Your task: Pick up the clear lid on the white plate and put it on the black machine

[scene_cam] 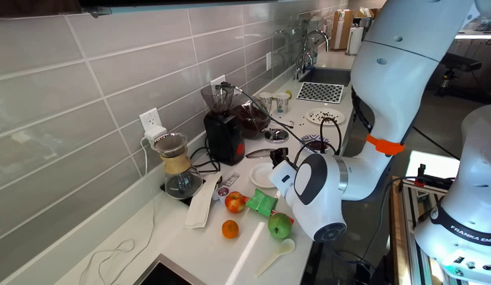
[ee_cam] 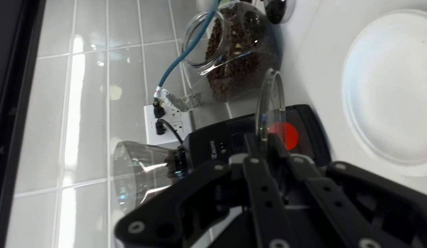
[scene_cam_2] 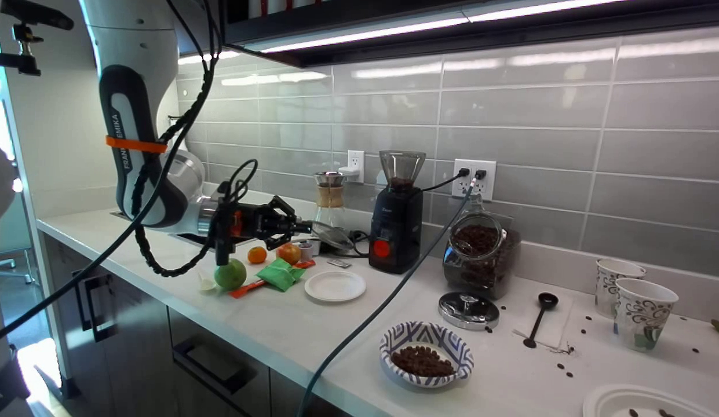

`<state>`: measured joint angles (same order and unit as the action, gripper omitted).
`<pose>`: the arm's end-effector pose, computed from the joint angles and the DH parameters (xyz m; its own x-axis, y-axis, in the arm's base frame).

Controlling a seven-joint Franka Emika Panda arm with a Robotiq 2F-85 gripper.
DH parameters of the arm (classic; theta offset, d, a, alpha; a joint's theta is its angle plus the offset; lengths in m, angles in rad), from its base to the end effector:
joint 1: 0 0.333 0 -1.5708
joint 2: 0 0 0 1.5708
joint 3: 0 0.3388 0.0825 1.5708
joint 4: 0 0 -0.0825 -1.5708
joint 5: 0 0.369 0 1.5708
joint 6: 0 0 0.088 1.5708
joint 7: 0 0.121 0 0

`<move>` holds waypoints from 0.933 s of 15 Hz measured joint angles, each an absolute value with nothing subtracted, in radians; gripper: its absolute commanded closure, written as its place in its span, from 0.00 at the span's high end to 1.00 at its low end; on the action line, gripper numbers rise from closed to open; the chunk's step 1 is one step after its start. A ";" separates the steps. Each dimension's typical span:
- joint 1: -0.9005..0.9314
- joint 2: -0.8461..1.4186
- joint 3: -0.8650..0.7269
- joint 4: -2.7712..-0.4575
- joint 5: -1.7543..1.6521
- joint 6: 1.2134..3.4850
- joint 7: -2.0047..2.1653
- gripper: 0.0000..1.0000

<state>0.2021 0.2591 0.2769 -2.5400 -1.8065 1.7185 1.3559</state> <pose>0.4251 0.1078 0.2261 0.7408 0.6559 0.1448 -0.0233 -0.1903 0.9814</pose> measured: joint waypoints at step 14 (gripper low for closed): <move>0.215 -0.039 0.262 -2.651 -1.807 1.610 1.330 0.03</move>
<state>0.2150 -0.0394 0.2621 -2.6511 -1.8070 1.6096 1.3305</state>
